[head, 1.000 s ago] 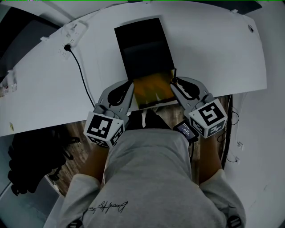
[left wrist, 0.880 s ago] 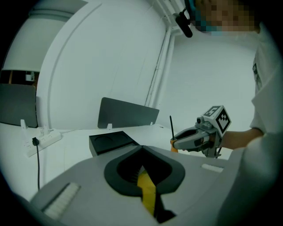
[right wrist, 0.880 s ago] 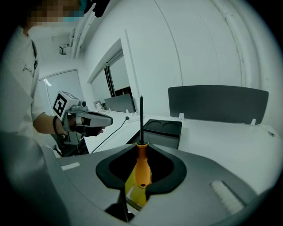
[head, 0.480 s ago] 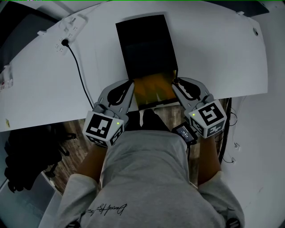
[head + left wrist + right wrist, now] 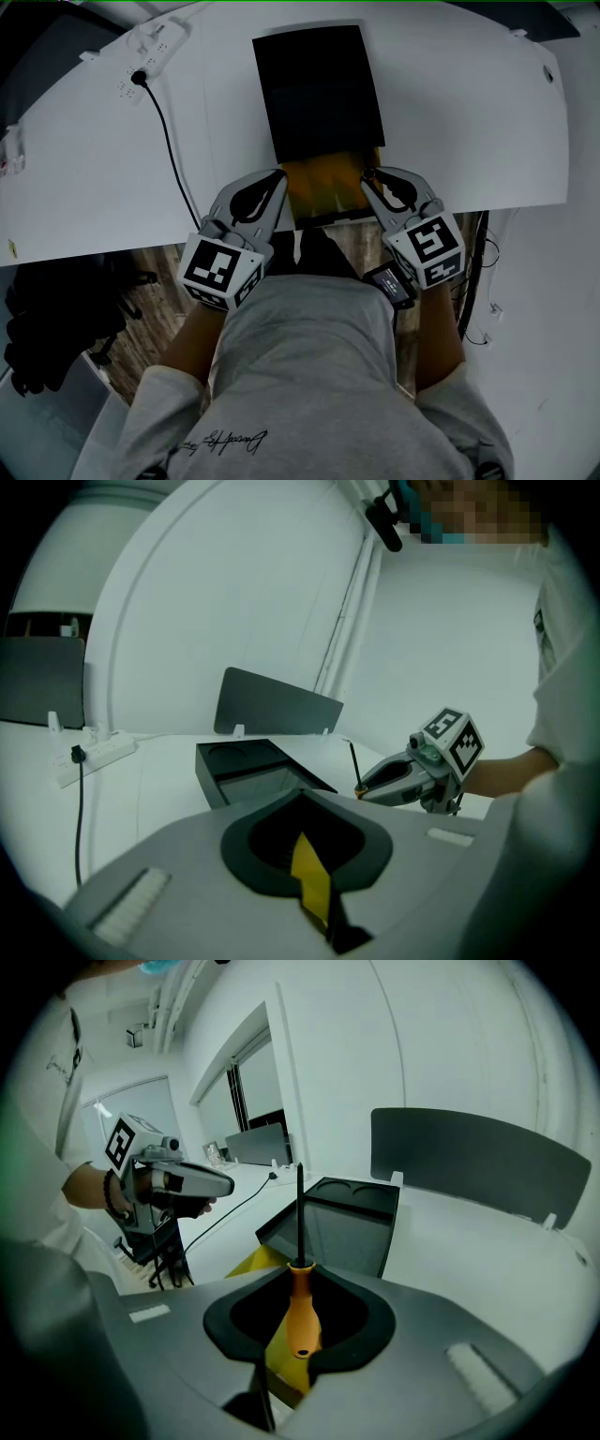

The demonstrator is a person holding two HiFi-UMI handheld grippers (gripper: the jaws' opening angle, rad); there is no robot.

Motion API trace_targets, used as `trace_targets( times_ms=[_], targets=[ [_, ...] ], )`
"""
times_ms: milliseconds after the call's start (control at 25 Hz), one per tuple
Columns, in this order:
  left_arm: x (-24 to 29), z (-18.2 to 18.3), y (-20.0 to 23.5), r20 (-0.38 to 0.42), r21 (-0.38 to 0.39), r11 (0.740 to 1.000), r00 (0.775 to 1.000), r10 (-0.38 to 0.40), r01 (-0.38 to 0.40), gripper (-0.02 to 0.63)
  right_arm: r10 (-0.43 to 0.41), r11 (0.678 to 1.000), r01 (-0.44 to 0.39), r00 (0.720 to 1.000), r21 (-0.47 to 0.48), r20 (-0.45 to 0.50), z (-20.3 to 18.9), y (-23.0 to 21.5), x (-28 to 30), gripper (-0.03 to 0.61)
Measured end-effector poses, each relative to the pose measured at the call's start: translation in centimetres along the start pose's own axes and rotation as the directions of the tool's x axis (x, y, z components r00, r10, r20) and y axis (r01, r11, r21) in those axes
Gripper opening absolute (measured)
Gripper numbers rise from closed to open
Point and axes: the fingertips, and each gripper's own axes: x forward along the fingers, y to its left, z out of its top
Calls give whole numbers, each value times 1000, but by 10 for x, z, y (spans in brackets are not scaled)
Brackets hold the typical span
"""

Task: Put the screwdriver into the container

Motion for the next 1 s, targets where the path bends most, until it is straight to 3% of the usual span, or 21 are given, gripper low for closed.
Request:
trace_targets(
  times_ms=[1000],
  targets=[
    [-7, -21, 16, -27, -35, 999, 999, 27, -28, 0, -5, 989, -24, 981, -146, -192, -39, 9, 39, 89]
  ],
)
